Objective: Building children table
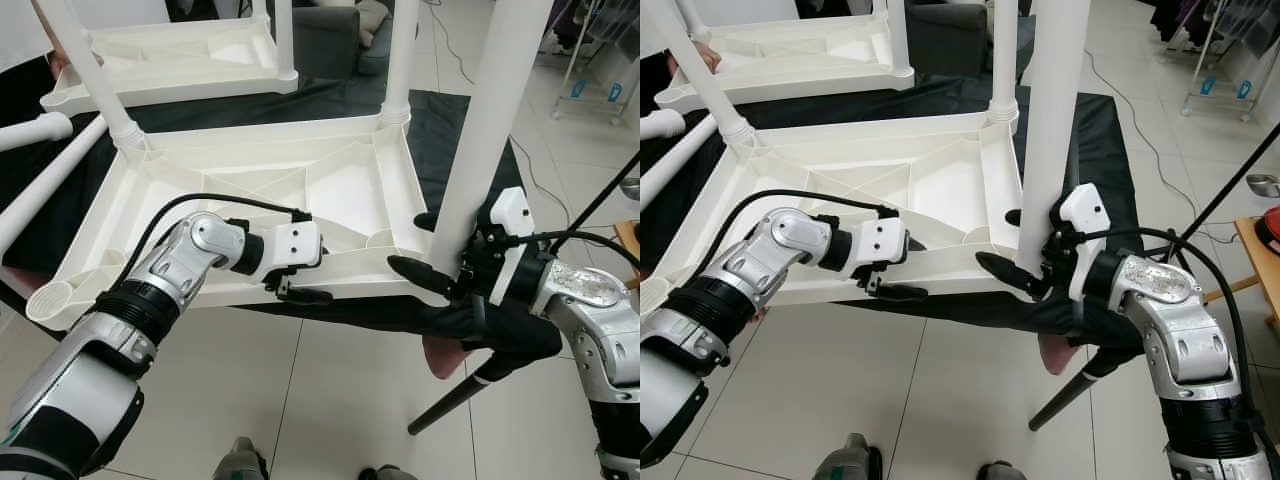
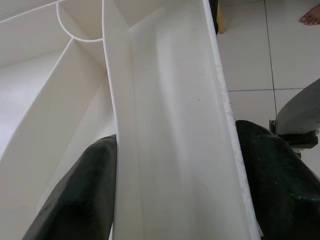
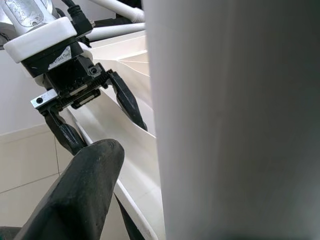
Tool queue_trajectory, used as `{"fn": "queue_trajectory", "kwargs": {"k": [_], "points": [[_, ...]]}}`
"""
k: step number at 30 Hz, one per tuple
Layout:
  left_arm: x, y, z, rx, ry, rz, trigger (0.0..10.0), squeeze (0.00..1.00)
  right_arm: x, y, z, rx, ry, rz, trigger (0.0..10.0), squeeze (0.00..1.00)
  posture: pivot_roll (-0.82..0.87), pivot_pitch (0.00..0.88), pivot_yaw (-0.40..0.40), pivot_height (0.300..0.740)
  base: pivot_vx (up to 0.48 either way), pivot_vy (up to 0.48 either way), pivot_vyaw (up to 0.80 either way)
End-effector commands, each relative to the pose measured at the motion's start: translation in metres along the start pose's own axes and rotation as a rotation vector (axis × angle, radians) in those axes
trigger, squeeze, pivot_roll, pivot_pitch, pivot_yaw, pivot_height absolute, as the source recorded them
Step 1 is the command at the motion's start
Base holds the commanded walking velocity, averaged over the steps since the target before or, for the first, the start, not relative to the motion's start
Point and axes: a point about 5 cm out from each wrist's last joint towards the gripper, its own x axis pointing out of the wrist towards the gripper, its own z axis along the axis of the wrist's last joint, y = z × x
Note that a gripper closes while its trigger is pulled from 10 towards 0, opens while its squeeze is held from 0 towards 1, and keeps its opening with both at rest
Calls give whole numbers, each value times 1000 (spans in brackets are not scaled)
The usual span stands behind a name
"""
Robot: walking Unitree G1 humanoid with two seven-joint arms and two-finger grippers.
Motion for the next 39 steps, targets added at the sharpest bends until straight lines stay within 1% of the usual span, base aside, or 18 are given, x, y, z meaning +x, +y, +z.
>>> {"fn": "queue_trajectory", "kwargs": {"k": [1,39], "points": [[21,-8,52,276,-150,-305,0,0,23,24,10,-30,-52,138,10000,0,143,169,-34,740,0,0,0],[21,-8,52,276,-150,-305,0,0,23,24,10,-30,-52,138,10000,0,143,169,-34,740,0,0,0]]}}
